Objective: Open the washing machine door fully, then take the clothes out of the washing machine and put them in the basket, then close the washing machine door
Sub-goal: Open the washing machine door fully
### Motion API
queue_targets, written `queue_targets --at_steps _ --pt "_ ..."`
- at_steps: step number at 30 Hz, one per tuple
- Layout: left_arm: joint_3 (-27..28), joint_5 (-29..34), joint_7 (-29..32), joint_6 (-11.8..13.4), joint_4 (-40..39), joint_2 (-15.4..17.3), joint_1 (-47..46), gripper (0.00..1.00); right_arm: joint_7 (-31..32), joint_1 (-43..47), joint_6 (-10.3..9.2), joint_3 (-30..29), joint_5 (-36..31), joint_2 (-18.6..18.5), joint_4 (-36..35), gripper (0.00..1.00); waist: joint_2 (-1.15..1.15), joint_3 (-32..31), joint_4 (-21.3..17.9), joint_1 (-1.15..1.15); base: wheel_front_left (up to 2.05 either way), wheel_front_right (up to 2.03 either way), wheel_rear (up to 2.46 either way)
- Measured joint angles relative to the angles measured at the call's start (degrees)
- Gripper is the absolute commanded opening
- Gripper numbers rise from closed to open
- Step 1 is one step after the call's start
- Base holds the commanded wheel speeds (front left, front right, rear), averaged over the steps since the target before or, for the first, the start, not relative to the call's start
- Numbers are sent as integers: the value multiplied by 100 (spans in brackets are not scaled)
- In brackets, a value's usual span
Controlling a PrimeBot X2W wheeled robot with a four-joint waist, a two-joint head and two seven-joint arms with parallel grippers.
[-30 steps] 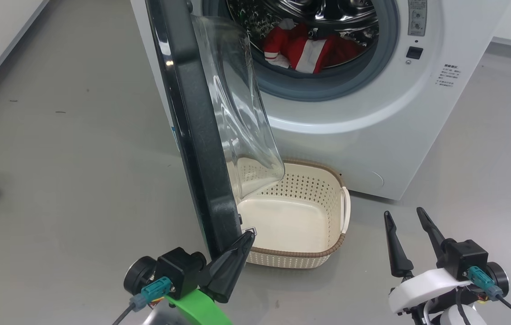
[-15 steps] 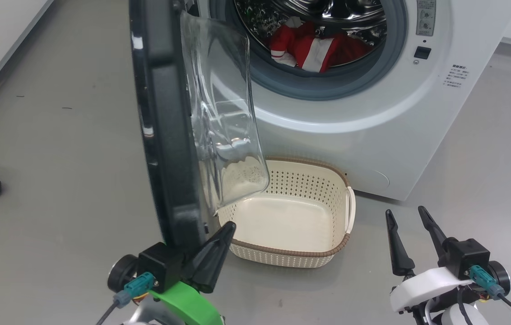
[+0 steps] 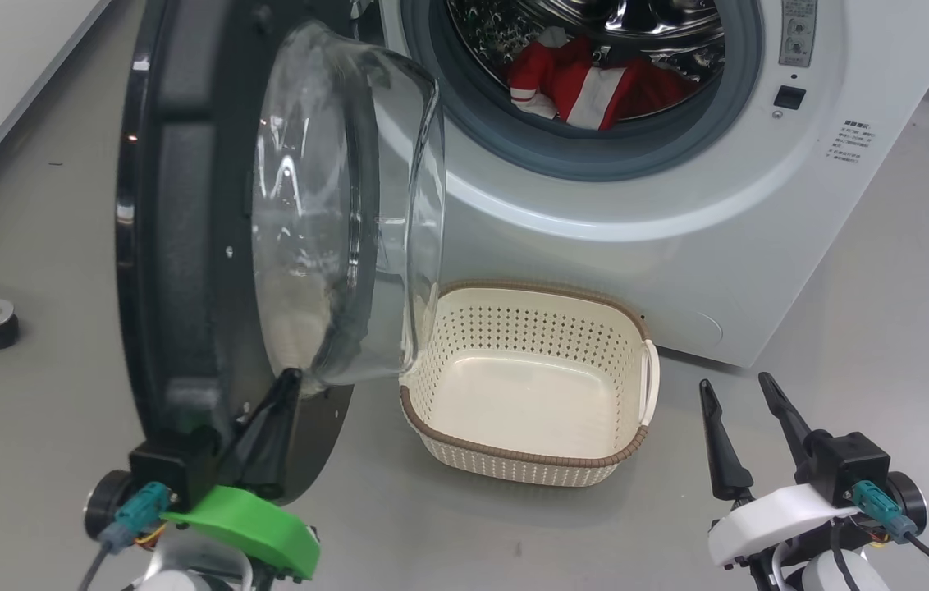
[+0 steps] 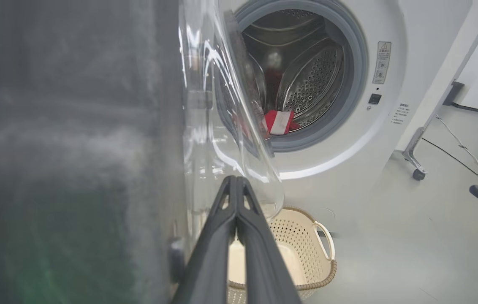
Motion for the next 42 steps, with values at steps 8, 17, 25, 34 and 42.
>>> queue_targets --at_steps 8,17,25,34,42 --pt "567 -99 -213 99 154 43 -2 0 0 -2 -1 10 1 0 -4 100 0 17 28 0 0 0 0" --pt "1134 -236 -487 129 369 56 -2 0 0 -21 -3 -23 -1 0 -27 100 0 88 27 0 0 0 0" --pt "1484 -294 -676 157 601 142 -31 0 0 -86 -4 -92 -130 -1 -86 100 0 244 35 0 0 0 0" --pt "2061 -466 -856 172 960 236 -366 0 0 -254 2 -133 -263 -9 -131 100 0 507 25 0 0 0 0" --pt "2399 -615 -962 174 1313 320 -622 0 0 -344 45 -199 -301 -15 -130 100 0 673 14 0 0 0 0"
